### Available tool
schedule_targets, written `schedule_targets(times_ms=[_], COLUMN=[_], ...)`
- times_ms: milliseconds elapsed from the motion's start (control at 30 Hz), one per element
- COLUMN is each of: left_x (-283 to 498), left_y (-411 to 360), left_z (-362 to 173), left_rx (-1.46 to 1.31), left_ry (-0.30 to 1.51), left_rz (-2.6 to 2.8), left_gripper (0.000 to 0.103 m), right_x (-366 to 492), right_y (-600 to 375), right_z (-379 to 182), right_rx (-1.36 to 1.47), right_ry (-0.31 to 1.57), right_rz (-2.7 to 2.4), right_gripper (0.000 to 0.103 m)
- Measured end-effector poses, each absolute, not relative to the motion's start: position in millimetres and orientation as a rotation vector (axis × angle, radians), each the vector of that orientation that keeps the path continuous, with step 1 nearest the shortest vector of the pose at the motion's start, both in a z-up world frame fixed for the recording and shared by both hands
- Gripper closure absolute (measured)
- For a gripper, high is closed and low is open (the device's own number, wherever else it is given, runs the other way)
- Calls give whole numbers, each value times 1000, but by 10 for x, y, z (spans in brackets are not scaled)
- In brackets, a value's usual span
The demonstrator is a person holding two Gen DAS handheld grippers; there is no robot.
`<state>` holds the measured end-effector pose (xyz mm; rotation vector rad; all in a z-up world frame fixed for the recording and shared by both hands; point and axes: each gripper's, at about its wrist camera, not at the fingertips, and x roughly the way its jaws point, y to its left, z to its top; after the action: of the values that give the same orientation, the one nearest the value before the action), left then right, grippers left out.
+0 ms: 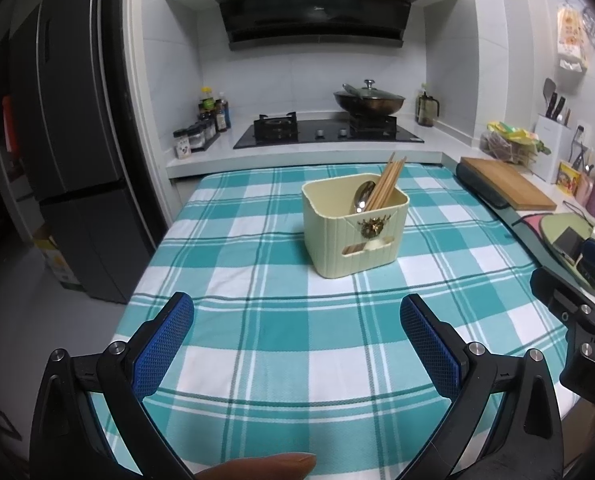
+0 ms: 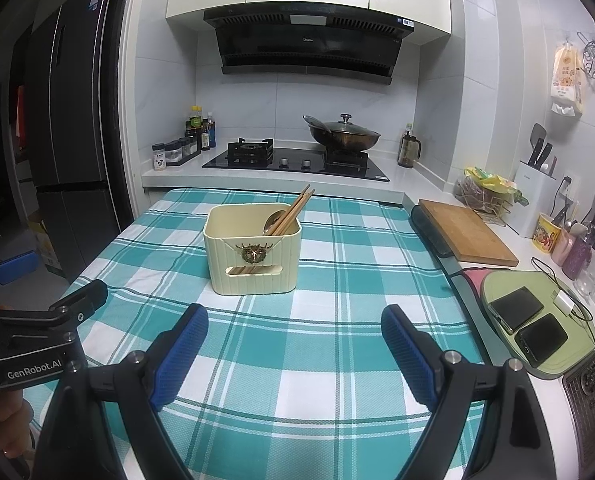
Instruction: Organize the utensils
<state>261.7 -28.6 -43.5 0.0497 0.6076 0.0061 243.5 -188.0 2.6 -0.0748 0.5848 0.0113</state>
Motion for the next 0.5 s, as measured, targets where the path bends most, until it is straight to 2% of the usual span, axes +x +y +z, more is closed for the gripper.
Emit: schedule_targets(times_ms=[500], left_x=[2618], left_y=[-291], left_z=[-432], left_rx=[47], left_ry=[610], left_rz=[5], left_gripper=[0], right_x=[2429], right_y=[-1837], right_z=[28], right_rx=[-85], right_ry=[581], right_rz=[11], right_gripper=[13])
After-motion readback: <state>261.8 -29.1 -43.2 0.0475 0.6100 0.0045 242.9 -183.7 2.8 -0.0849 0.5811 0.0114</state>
